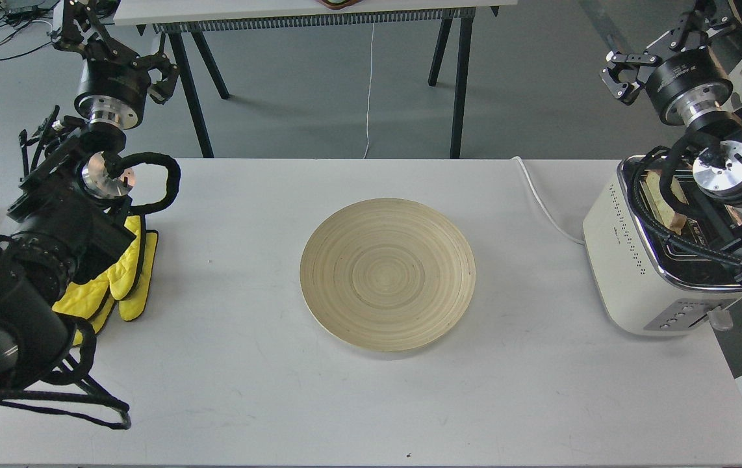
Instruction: Put bread in toaster with right arm
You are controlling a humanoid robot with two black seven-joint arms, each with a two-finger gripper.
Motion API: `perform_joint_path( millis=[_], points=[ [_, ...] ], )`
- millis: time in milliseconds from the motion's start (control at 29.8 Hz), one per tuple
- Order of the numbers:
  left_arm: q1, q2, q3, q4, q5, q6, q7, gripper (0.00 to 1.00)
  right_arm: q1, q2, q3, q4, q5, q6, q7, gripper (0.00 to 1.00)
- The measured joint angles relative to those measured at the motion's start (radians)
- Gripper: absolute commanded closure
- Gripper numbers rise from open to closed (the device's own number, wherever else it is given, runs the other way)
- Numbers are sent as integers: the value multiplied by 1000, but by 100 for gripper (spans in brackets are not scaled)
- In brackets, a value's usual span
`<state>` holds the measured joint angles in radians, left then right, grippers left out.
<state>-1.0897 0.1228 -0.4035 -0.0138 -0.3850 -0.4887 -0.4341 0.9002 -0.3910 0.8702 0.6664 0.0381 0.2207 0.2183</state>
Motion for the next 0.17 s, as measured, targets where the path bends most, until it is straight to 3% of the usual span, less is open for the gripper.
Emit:
perform_joint_path(
  millis=[168],
  points=[
    [0,0,-1,0,0,0,0,0,-1,20,2,-2,0,4,4,0]
  ],
)
